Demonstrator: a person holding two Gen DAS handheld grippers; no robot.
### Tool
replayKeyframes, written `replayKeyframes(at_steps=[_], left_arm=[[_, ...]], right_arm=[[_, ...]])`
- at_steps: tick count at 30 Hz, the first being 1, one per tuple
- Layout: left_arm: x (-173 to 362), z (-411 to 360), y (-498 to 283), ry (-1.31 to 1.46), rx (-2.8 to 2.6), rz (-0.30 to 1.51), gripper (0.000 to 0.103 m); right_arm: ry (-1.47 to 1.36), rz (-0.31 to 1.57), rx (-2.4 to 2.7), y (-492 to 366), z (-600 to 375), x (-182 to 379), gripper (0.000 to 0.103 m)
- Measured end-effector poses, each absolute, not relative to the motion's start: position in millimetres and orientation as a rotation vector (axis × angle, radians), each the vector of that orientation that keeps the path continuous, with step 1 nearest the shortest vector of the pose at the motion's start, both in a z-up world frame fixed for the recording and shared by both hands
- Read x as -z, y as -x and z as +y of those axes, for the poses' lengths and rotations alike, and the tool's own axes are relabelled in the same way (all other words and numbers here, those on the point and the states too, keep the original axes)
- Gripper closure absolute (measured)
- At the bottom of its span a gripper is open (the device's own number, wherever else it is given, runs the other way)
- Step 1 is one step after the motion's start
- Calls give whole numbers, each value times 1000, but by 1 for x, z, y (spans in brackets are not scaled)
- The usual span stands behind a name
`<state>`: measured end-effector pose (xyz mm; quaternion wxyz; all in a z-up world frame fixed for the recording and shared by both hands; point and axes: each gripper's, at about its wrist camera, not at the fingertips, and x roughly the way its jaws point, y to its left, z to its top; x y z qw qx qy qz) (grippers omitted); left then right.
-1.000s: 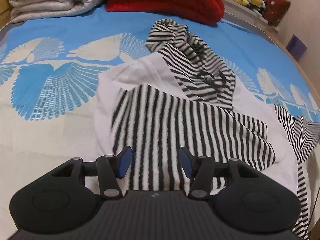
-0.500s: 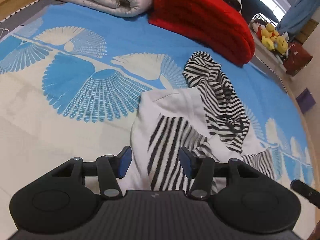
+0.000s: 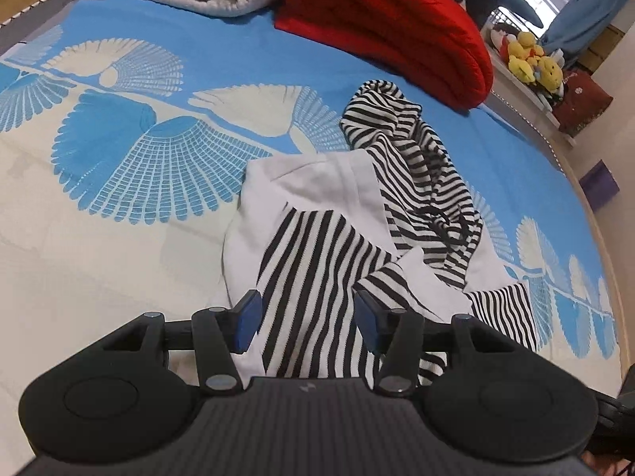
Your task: Fold small clothes
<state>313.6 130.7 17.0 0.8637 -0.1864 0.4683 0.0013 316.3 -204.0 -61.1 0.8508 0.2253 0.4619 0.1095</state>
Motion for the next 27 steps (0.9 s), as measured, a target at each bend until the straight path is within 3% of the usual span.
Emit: replayKeyframes(at_steps=[10, 11, 12, 13, 18, 22, 23, 25, 26, 27], left_arm=[[-13, 155, -319, 416, -44, 987, 47], [-13, 158, -319, 422, -48, 985, 47], [-14, 161, -319, 428, -53, 983, 47], [-15, 164, -319, 433, -58, 979, 47], [-19, 177, -315, 448, -83, 964, 47], [-18, 181, -312, 444, -94, 967, 47], [-18, 180, -312, 442, -93, 968, 47], [-18, 179, -312, 440, -92, 970, 47], [-17, 178, -312, 440, -90, 971, 47], [-17, 177, -312, 440, -88, 972, 47]], right_arm=[[-605, 1023, -223, -335, -189, 89, 63], [-595, 1014, -226, -335, -188, 87, 72], [-583, 987, -227, -335, -186, 83, 95], [-562, 952, -225, -334, -184, 77, 100], [-404, 656, -416, -307, -150, 26, 103], [-286, 677, -447, -298, -122, 20, 103], [-294, 705, -380, -301, -125, 27, 101], [-348, 770, -264, -312, -138, 44, 83], [-393, 804, -211, -317, -147, 54, 65], [-425, 826, -174, -320, -155, 62, 57]])
